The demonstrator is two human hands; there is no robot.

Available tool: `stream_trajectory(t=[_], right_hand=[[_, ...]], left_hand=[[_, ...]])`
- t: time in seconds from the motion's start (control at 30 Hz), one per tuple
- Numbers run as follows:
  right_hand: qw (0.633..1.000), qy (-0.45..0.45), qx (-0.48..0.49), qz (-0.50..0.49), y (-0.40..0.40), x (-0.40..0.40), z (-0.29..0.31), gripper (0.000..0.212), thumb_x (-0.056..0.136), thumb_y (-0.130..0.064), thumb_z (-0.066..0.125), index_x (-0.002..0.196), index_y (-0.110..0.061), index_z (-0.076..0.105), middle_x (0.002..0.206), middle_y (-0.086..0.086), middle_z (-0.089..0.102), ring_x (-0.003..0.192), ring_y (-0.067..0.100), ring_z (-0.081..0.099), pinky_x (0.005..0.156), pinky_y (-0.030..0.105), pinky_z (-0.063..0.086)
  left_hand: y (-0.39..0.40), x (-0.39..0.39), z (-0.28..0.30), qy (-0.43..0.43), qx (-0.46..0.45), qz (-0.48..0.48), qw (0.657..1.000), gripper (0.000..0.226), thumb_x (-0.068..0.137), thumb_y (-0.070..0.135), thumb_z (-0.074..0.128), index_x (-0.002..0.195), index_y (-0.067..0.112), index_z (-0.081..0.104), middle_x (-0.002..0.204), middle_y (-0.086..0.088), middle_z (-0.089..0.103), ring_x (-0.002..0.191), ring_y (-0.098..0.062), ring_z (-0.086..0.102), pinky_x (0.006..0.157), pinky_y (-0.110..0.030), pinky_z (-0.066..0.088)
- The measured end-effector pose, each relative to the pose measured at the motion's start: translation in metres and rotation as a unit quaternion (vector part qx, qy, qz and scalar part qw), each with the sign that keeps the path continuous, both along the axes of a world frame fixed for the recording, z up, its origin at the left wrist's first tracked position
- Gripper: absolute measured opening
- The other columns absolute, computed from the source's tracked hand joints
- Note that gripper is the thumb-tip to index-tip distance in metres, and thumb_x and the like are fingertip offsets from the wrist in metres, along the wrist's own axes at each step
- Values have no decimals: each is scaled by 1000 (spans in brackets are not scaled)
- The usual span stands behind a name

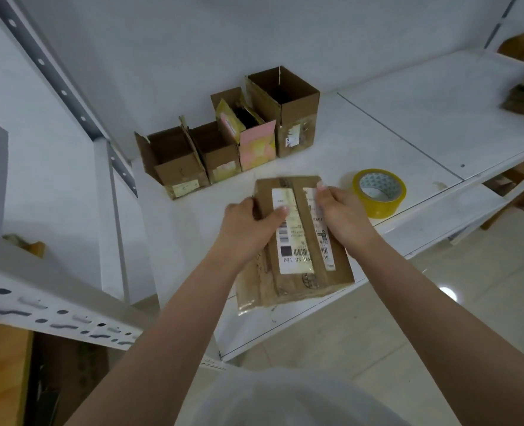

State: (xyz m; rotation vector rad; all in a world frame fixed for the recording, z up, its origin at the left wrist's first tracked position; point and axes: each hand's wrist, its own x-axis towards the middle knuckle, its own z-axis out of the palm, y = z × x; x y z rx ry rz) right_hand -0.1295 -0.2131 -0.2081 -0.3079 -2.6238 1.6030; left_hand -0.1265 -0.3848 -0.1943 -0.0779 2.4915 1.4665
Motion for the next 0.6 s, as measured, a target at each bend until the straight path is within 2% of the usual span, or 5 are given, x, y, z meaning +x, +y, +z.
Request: stream_trajectory(t=[0.1, 0.23, 0.37, 0.43, 0.6], right_hand=[[998, 16, -43, -36, 7, -7, 19, 45, 102, -38, 41, 81, -7, 67, 82, 7, 69, 79, 26, 64, 76, 41, 53], [984, -6, -169, -55, 5, -7, 33, 32, 100, -23, 49, 78, -8, 67, 73, 8, 65, 62, 20, 64, 59, 36, 60], [979, -17, -189, -70, 5, -3, 35, 30, 98, -15, 51, 72, -7, 65, 75, 13, 70, 65, 26, 69, 67, 40, 61], [981, -10, -181, -70, 8, -1, 37, 30, 98, -16, 53, 71, -12, 66, 72, 8, 71, 67, 25, 71, 68, 39, 60], [987, -27, -150, -59, 28, 3, 40, 42, 96, -28, 54, 61, -9, 67, 53, 5, 66, 47, 18, 62, 54, 32, 55]], left_hand=[[4, -19, 32, 77, -105, -53, 990, 45, 89, 51, 60, 118, 15, 62, 116, -7, 64, 116, -27, 57, 99, -43, 48], [17, -41, 68, 142, -262, -95, 950, 49, 89, 47, 60, 119, 9, 56, 110, -8, 62, 104, -26, 61, 87, -43, 53], [35, -36, 68, 97, -381, -184, 901, 140, 58, 79, 70, 152, -1, 3, 155, -20, 25, 140, -37, 29, 111, -47, 36], [42, -35, 62, 110, -441, -169, 875, 157, 47, 87, 66, 149, -4, -10, 158, -22, 10, 144, -42, 15, 114, -50, 27], [48, -44, 53, 154, -455, -184, 858, 140, 61, 72, 73, 151, -3, -5, 152, -21, 17, 139, -43, 18, 114, -54, 24]])
